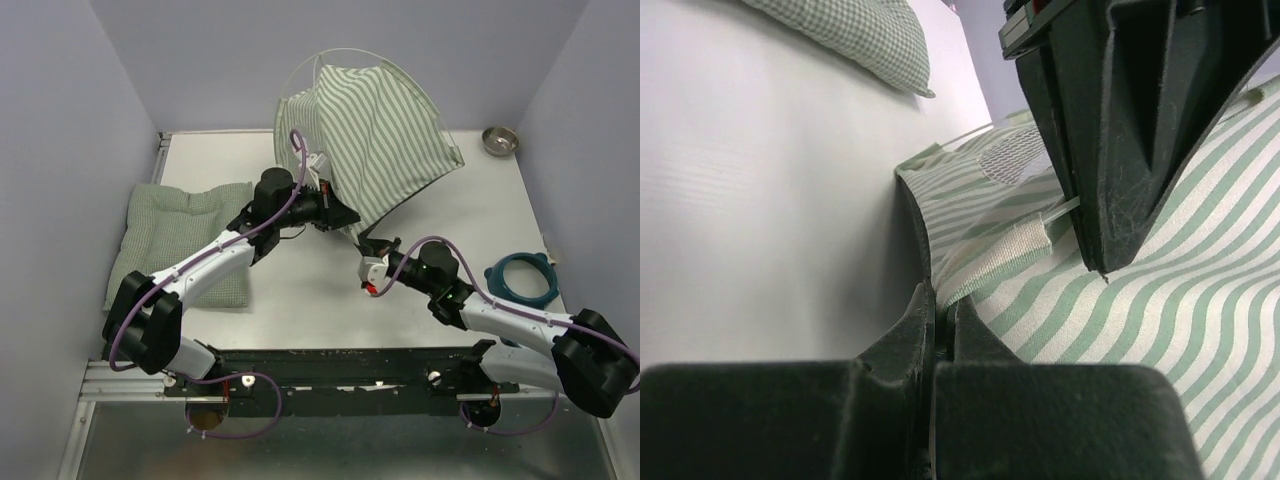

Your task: Set up the pet tent

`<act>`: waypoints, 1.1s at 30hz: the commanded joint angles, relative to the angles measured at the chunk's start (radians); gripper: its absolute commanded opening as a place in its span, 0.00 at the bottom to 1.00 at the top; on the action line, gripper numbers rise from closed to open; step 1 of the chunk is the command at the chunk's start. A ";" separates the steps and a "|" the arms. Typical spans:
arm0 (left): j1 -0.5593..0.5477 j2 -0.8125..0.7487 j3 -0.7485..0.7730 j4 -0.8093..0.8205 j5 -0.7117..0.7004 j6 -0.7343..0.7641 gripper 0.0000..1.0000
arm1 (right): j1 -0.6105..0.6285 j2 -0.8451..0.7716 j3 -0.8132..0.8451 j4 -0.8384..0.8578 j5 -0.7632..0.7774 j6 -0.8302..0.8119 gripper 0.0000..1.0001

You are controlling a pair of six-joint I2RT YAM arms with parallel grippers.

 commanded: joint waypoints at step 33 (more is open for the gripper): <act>0.113 -0.274 -0.152 -0.034 -0.025 0.050 0.66 | 0.025 -0.106 0.092 -0.347 -0.017 0.656 0.01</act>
